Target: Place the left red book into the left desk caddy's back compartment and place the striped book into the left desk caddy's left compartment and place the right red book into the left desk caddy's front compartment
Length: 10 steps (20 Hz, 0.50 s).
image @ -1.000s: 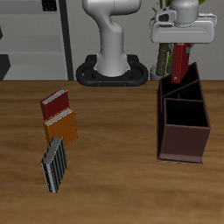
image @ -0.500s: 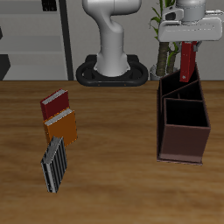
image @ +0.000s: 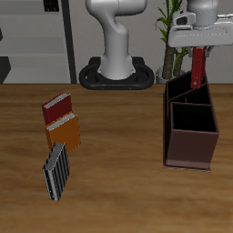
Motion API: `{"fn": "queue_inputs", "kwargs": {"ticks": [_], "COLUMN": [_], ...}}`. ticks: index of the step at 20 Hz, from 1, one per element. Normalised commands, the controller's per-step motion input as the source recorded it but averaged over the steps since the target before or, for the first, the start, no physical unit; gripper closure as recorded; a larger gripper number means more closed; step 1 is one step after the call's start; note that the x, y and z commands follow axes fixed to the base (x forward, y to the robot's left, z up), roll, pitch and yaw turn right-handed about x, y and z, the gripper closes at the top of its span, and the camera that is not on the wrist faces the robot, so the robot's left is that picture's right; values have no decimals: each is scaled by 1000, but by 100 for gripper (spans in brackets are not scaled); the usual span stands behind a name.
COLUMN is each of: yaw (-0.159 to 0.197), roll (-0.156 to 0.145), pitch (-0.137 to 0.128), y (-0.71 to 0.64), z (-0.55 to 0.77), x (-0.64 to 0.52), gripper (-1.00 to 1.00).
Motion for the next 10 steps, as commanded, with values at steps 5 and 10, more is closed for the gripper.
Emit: {"fn": "queue_inputs", "kwargs": {"ticks": [5,10], "yaw": [11,40], "roll": [-9,-11], "pitch": [14,5], "y": [4,51], "z": [-47,-53], "x": [58,79], "gripper": [100,100]}}
